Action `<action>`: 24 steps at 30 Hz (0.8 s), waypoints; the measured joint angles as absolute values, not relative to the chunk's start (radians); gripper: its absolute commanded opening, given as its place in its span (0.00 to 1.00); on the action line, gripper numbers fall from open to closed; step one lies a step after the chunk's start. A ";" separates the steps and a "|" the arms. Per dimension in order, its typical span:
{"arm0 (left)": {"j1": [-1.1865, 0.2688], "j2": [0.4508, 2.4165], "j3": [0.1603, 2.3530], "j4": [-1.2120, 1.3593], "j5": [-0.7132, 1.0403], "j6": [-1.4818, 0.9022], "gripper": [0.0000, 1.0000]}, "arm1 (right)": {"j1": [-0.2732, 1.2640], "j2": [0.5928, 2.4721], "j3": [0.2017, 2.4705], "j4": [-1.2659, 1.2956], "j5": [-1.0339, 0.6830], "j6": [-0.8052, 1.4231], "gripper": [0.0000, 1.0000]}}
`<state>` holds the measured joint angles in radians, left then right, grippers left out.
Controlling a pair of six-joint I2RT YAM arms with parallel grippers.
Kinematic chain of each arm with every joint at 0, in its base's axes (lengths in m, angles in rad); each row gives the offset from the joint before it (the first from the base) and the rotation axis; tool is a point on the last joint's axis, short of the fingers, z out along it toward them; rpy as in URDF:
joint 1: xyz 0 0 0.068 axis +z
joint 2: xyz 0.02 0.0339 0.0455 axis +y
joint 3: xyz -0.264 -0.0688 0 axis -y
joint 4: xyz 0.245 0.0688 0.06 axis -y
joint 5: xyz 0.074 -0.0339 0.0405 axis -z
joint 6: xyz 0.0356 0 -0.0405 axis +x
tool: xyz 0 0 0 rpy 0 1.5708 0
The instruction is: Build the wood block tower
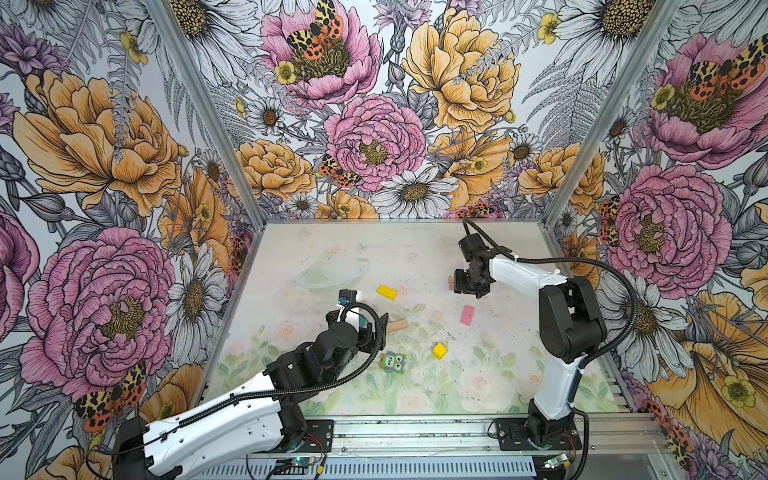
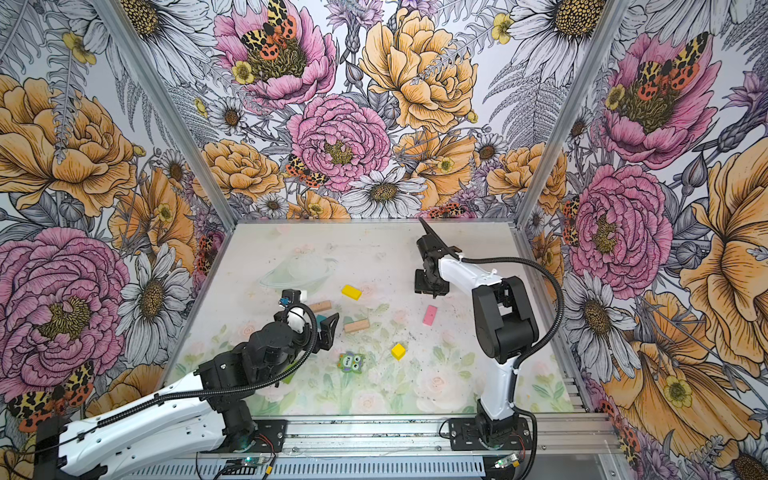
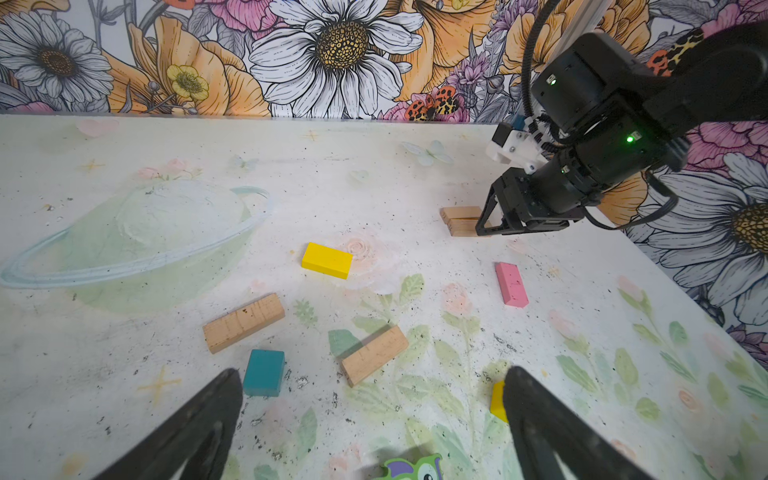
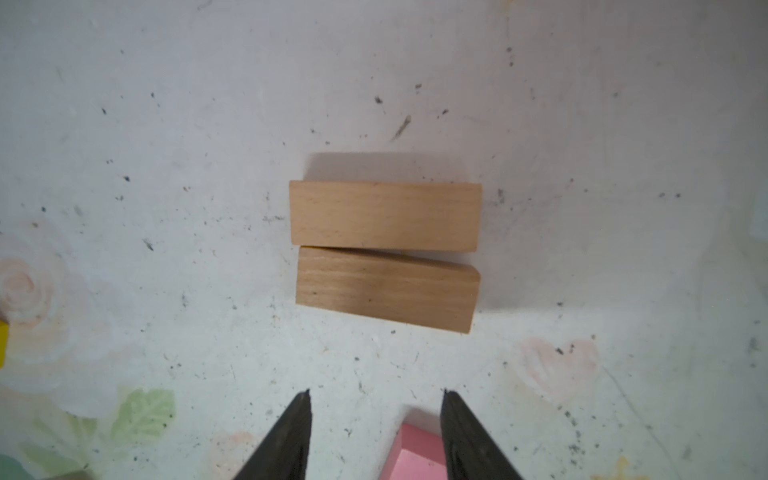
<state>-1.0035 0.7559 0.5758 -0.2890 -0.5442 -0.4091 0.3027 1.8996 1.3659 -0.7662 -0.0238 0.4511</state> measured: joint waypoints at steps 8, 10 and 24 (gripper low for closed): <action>-1.004 0.717 0.576 -0.290 -0.539 -0.410 0.99 | 0.303 1.920 1.357 -0.765 -0.023 0.451 0.49; -1.003 0.714 0.576 -0.290 -0.539 -0.410 0.99 | 0.303 1.934 1.358 -0.764 -0.022 0.451 0.48; -1.003 0.718 0.576 -0.292 -0.539 -0.409 0.99 | 0.302 2.006 1.412 -0.757 -0.020 0.450 0.47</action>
<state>-1.0035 0.7177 0.5758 -0.2916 -0.5392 -0.4088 0.3016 2.0060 1.4120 -0.7574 -0.0204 0.4500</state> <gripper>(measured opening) 0.989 0.473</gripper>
